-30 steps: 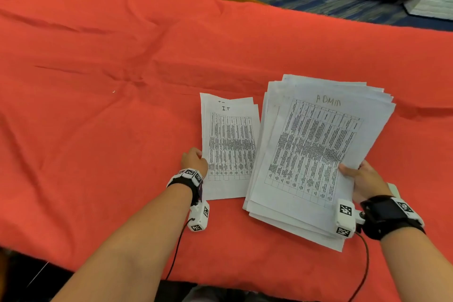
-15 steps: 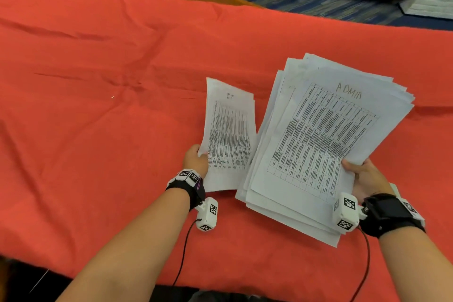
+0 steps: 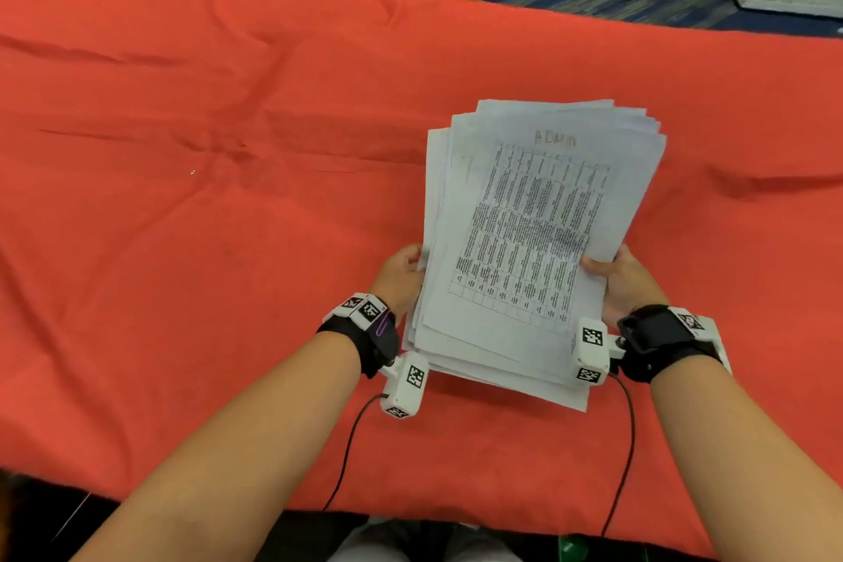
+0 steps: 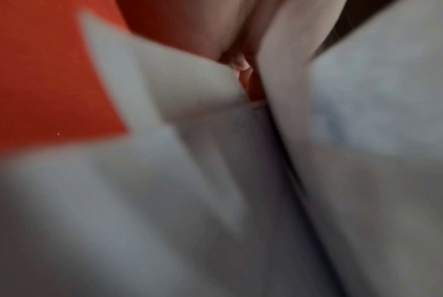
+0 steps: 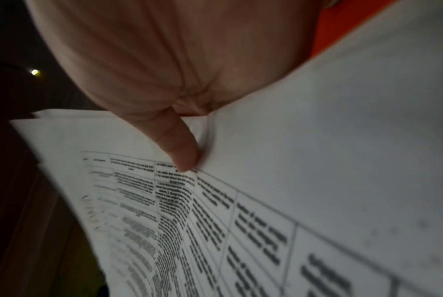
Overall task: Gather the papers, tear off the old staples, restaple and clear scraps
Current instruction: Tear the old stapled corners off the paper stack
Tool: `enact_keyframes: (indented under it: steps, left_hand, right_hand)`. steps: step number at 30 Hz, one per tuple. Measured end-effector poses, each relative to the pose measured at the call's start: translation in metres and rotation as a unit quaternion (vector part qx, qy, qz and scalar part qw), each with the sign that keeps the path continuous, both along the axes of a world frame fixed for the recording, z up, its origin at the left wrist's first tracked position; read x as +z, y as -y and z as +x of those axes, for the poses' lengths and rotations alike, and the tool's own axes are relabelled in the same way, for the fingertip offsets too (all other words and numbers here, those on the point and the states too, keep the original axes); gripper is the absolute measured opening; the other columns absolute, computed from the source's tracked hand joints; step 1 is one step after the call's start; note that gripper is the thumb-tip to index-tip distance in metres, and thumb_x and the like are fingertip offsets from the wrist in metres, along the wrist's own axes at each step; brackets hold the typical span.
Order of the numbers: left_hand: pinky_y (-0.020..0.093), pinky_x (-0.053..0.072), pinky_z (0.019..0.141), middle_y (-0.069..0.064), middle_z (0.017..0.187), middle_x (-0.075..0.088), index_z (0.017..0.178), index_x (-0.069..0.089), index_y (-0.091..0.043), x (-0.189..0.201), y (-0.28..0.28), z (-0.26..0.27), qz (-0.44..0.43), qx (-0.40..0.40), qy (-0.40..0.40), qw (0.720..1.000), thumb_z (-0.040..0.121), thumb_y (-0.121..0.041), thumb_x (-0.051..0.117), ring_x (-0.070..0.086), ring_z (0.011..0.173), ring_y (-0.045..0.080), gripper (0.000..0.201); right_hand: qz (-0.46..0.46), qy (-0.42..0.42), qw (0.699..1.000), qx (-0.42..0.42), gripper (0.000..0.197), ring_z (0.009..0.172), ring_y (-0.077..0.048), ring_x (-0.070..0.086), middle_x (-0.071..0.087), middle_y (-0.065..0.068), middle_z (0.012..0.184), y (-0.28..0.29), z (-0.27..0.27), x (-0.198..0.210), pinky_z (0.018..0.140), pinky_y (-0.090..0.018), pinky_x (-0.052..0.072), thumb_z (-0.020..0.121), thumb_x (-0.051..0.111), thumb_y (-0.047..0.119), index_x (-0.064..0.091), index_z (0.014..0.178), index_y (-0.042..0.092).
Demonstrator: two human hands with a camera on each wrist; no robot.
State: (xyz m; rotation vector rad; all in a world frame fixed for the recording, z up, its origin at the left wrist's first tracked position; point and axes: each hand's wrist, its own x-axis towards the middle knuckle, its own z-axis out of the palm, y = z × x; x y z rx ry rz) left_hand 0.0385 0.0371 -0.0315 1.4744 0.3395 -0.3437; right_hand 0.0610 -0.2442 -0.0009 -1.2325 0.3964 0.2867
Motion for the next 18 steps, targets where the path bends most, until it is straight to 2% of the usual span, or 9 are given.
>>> enact_keyframes:
  steps: [2, 4, 6, 8, 9, 10, 12, 15, 18]
  left_hand:
    - [0.030, 0.056, 0.072, 0.002, 0.096, 0.072, 0.093, 0.068, -0.023, 0.005, -0.005, 0.003, 0.008, -0.012, -0.002, 1.000, 0.091, -0.010, 0.061, 0.068, 0.087, 0.020, 0.015]
    - [0.036, 0.054, 0.084, 0.007, 0.108, 0.071, 0.106, 0.066, -0.019, 0.013, -0.009, 0.008, 0.001, -0.003, -0.011, 1.000, 0.094, -0.022, 0.057, 0.065, 0.101, 0.027, 0.015]
    - [0.044, 0.047, 0.099, 0.008, 0.122, 0.066, 0.123, 0.058, -0.016, 0.026, -0.013, 0.016, 0.000, 0.020, -0.023, 1.000, 0.093, -0.046, 0.052, 0.061, 0.114, 0.029, 0.043]
    - [0.047, 0.046, 0.101, 0.005, 0.124, 0.065, 0.123, 0.057, -0.016, 0.036, -0.013, 0.025, 0.030, 0.027, 0.013, 0.999, 0.082, -0.057, 0.062, 0.061, 0.114, 0.024, 0.058]
    - [0.047, 0.048, 0.100, 0.006, 0.122, 0.065, 0.119, 0.058, -0.014, 0.042, -0.011, 0.029, 0.056, 0.026, 0.045, 0.997, 0.080, -0.048, 0.069, 0.062, 0.113, 0.023, 0.053]
    - [0.046, 0.050, 0.097, 0.007, 0.120, 0.066, 0.114, 0.059, -0.013, 0.052, -0.008, 0.030, 0.076, 0.025, 0.077, 0.994, 0.082, -0.032, 0.073, 0.064, 0.109, 0.023, 0.040]
    - [0.039, 0.053, 0.091, 0.008, 0.113, 0.067, 0.112, 0.060, -0.010, 0.069, -0.002, 0.029, 0.091, 0.039, 0.128, 0.987, 0.085, -0.006, 0.067, 0.066, 0.101, 0.022, 0.028]
    - [0.028, 0.052, 0.085, 0.002, 0.102, 0.068, 0.102, 0.063, -0.015, 0.080, 0.001, 0.024, 0.082, 0.081, 0.184, 0.976, 0.087, 0.000, 0.062, 0.065, 0.093, 0.016, 0.022]
    - [0.034, 0.052, 0.088, 0.000, 0.100, 0.070, 0.094, 0.063, -0.023, 0.082, -0.003, 0.012, 0.051, 0.087, 0.177, 0.979, 0.087, -0.001, 0.062, 0.067, 0.095, 0.018, 0.024]
  right_hand:
    - [-0.045, 0.019, 0.999, 0.014, 0.049, 0.104, -0.029, 0.064, 0.061, -0.012, 0.123, -0.003, 0.003, 0.005, 0.084, -0.050, 0.056, 0.088, 0.044, -0.016, 0.049, 0.128, 0.012]
    - [-0.078, 0.050, 0.996, 0.008, 0.054, 0.111, -0.034, 0.061, 0.059, -0.017, 0.127, -0.006, 0.007, 0.013, 0.094, -0.056, 0.048, 0.086, 0.047, -0.017, 0.046, 0.130, 0.013]
    - [-0.099, 0.083, 0.992, -0.005, 0.054, 0.116, -0.035, 0.059, 0.059, -0.017, 0.129, -0.012, 0.009, 0.024, 0.095, -0.054, 0.048, 0.085, 0.048, -0.016, 0.048, 0.126, 0.019]
    - [-0.115, 0.117, 0.986, -0.010, 0.051, 0.112, -0.031, 0.062, 0.064, -0.011, 0.120, -0.018, 0.012, 0.034, 0.093, -0.050, 0.051, 0.085, 0.049, -0.014, 0.050, 0.121, 0.022]
    - [-0.122, 0.132, 0.984, -0.008, 0.049, 0.107, -0.028, 0.064, 0.067, -0.006, 0.114, -0.022, 0.012, 0.039, 0.091, -0.048, 0.052, 0.085, 0.049, -0.013, 0.053, 0.117, 0.024]
    - [-0.134, 0.144, 0.981, -0.003, 0.048, 0.102, -0.025, 0.066, 0.069, -0.002, 0.108, -0.024, 0.013, 0.042, 0.090, -0.046, 0.053, 0.085, 0.050, -0.012, 0.056, 0.113, 0.026]
    - [-0.156, 0.164, 0.974, 0.003, 0.042, 0.093, -0.018, 0.068, 0.072, 0.004, 0.099, -0.028, 0.014, 0.047, 0.089, -0.043, 0.053, 0.086, 0.052, -0.010, 0.061, 0.105, 0.026]
    - [-0.162, 0.189, 0.968, 0.003, 0.036, 0.094, -0.013, 0.068, 0.075, 0.010, 0.094, -0.028, 0.011, 0.048, 0.091, -0.040, 0.052, 0.086, 0.054, -0.008, 0.064, 0.102, 0.024]
    - [-0.128, 0.204, 0.971, 0.003, 0.039, 0.102, -0.015, 0.066, 0.074, 0.010, 0.100, -0.024, 0.001, 0.050, 0.097, -0.040, 0.050, 0.086, 0.053, -0.010, 0.062, 0.105, 0.023]
